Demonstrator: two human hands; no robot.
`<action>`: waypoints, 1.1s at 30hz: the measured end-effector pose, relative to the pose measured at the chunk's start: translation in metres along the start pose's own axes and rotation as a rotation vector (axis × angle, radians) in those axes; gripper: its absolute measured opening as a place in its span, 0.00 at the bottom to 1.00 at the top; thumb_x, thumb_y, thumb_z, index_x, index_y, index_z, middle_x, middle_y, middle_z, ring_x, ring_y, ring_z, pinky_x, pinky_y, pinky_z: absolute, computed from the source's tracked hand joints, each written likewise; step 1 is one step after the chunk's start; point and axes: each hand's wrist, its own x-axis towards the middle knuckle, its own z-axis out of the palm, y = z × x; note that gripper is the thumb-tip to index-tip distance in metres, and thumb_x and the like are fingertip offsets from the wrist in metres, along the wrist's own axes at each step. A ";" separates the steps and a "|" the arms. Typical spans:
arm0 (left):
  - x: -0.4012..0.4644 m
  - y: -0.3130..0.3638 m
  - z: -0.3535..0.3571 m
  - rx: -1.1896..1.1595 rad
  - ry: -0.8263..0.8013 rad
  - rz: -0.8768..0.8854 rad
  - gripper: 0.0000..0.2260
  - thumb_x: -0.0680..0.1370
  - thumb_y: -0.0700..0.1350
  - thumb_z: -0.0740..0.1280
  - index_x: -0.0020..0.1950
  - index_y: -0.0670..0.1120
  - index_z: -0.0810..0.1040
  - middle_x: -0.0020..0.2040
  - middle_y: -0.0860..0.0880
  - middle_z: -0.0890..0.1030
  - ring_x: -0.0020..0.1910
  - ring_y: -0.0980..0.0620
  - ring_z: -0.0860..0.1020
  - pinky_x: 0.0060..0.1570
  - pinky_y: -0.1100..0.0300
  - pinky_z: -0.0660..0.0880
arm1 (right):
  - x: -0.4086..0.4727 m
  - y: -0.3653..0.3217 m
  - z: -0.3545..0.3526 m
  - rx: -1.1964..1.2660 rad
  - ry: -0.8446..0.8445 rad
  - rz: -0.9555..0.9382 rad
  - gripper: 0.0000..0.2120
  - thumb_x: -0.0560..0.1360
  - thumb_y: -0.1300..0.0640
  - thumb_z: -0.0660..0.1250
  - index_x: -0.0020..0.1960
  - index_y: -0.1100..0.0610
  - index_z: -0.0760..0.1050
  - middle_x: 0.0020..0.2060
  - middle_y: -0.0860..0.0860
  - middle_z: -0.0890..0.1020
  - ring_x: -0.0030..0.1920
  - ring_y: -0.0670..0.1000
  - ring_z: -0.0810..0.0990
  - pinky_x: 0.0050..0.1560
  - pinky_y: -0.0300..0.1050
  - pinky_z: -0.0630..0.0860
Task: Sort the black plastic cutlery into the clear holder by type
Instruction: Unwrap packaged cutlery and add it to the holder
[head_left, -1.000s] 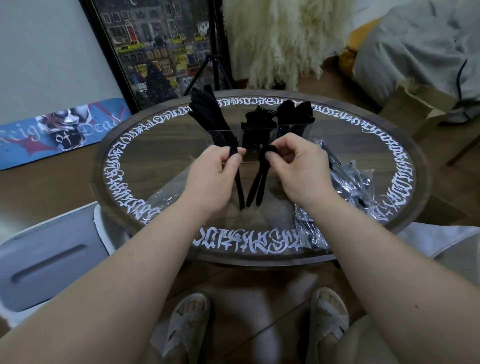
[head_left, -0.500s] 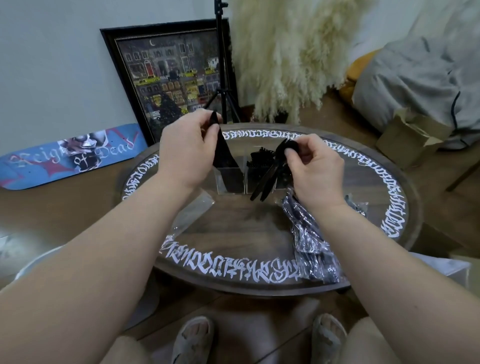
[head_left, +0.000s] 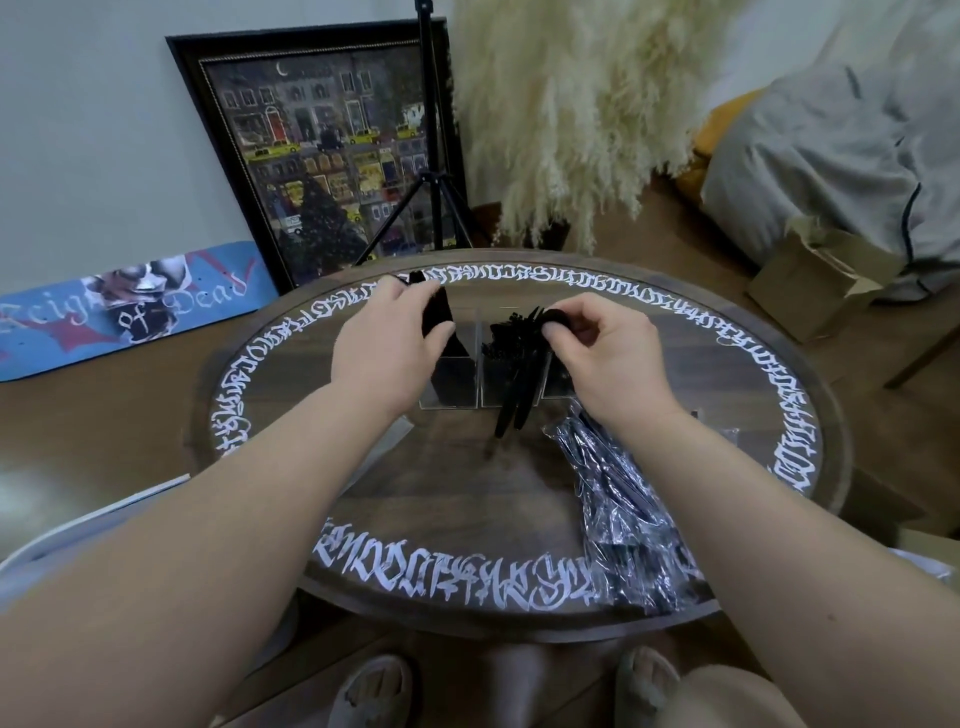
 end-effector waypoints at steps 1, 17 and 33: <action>-0.003 0.004 -0.002 -0.041 0.059 0.073 0.19 0.80 0.51 0.63 0.70 0.51 0.71 0.58 0.48 0.73 0.51 0.47 0.75 0.48 0.53 0.74 | 0.001 0.000 0.001 0.006 -0.008 0.003 0.07 0.74 0.59 0.69 0.43 0.47 0.79 0.34 0.39 0.80 0.39 0.44 0.78 0.48 0.44 0.77; 0.014 0.028 -0.041 -0.290 0.358 0.195 0.04 0.76 0.43 0.68 0.48 0.45 0.80 0.40 0.55 0.77 0.40 0.55 0.76 0.46 0.61 0.74 | 0.006 0.004 -0.020 0.064 0.016 0.018 0.12 0.72 0.61 0.70 0.40 0.43 0.77 0.34 0.43 0.80 0.38 0.47 0.79 0.48 0.53 0.79; 0.036 0.044 0.007 -0.050 -0.058 0.130 0.10 0.80 0.43 0.63 0.59 0.47 0.79 0.54 0.47 0.82 0.54 0.45 0.78 0.55 0.54 0.74 | 0.005 0.022 -0.045 0.001 0.106 -0.013 0.09 0.75 0.62 0.68 0.48 0.47 0.79 0.35 0.39 0.78 0.35 0.38 0.74 0.42 0.32 0.70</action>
